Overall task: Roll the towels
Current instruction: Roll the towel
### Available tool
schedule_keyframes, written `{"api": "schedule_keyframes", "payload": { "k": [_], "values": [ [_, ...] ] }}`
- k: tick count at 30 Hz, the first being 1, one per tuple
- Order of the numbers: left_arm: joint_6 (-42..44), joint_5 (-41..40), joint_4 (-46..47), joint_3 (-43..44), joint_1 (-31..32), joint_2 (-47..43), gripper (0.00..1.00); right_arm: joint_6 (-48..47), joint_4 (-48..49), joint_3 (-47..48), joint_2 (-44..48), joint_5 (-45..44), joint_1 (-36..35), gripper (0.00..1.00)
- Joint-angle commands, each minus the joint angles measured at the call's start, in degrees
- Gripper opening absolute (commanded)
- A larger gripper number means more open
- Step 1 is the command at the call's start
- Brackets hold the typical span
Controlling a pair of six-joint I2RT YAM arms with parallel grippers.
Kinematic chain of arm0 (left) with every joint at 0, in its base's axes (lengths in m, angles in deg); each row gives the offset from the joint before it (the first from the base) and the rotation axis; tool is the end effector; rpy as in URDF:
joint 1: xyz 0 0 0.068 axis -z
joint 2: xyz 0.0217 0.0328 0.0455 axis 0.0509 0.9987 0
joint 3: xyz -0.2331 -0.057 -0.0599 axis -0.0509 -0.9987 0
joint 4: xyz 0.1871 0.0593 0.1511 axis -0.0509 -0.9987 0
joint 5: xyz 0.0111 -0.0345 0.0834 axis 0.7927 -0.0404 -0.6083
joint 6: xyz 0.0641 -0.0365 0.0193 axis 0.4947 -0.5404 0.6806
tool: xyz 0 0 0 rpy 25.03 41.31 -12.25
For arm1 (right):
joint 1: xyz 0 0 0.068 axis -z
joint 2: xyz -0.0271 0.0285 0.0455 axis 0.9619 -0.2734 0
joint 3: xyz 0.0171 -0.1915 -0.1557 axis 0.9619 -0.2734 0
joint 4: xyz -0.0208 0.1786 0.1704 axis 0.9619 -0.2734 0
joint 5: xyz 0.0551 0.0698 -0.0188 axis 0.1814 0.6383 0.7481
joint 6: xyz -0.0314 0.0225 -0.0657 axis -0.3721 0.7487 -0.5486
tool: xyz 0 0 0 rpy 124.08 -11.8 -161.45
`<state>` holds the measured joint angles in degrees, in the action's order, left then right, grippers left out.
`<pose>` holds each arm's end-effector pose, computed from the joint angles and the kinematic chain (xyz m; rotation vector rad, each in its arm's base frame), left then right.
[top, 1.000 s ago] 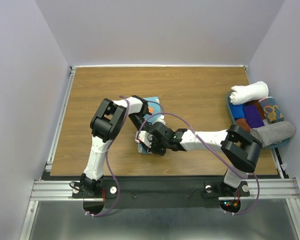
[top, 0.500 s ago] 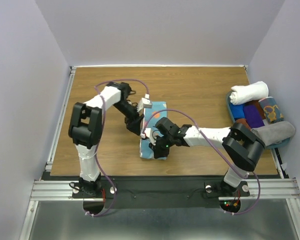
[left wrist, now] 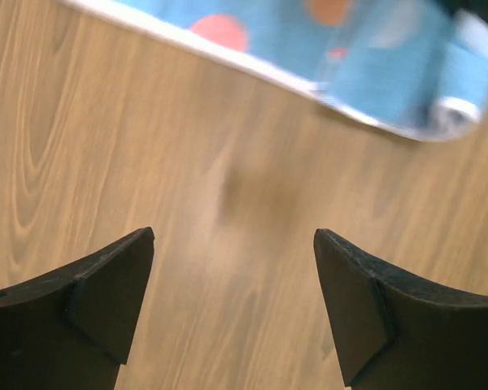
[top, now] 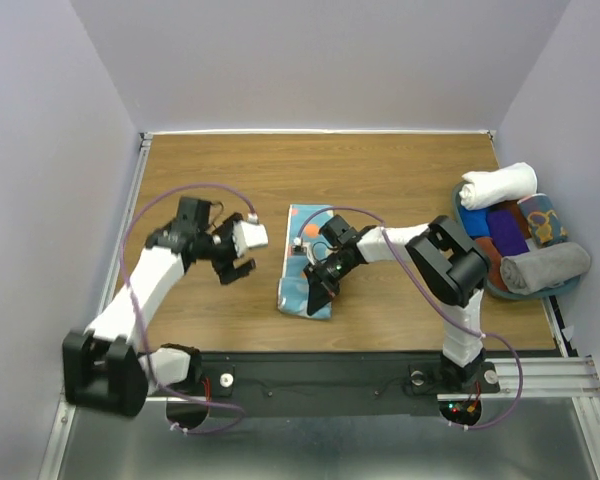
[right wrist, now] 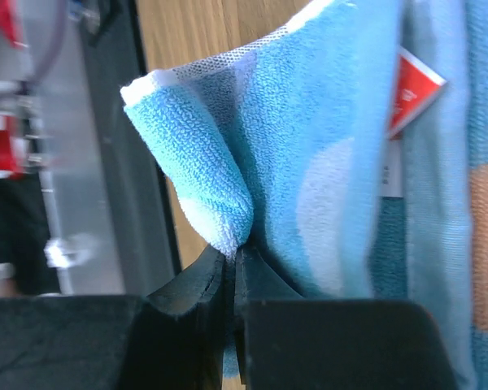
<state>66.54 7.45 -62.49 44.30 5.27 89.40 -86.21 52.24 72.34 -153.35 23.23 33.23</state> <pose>0.2574 -0.0776 0.2170 1.4662 1.7763 -0.4167 0.2224 0.2647 0.0934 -1.3599 2.3396 1.5487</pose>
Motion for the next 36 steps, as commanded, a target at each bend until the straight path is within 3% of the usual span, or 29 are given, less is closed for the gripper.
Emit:
{"api": "schedule_keyframes", "payload": {
  "k": [1,3,8,11,16,21,25,30,36],
  "values": [
    [5.95,-7.99,9.52,-10.79,9.45,-16.39,0.92,2.77,-2.03,2.66,-4.02,8.44,1.70,0.01],
    [6.49,-11.77,12.96,-17.83,17.10,-24.11,0.95,3.39,-2.29,3.28,-5.52,10.02,2.06,0.00],
    [6.32,-20.36,19.88,-27.23,34.65,-31.36,0.95,4.97,-2.73,4.95,-9.91,11.87,2.93,0.01],
    [5.88,-25.12,24.12,-29.54,40.75,-29.62,0.93,6.29,-3.00,5.74,-11.32,12.57,3.55,0.01],
    [3.68,-30.85,30.62,-29.28,51.38,-21.71,0.81,7.87,-3.35,7.06,-13.79,13.72,4.78,0.01],
    [1.84,-34.89,36.50,-28.48,56.14,-14.68,0.72,8.23,-3.44,7.24,-14.67,14.07,4.96,0.03],
    [2.36,-37.62,38.19,-28.05,56.77,-9.67,0.63,8.31,-3.53,7.24,-14.67,13.89,5.13,0.03],
    [3.07,-41.13,41.00,-28.75,56.85,-3.07,0.58,7.88,-3.61,6.89,-14.58,14.42,5.22,0.05],
    [-0.35,-39.92,38.56,-27.52,56.77,0.36,0.34,7.35,-3.79,6.27,-12.22,12.67,5.48,0.12]
  ]
}}
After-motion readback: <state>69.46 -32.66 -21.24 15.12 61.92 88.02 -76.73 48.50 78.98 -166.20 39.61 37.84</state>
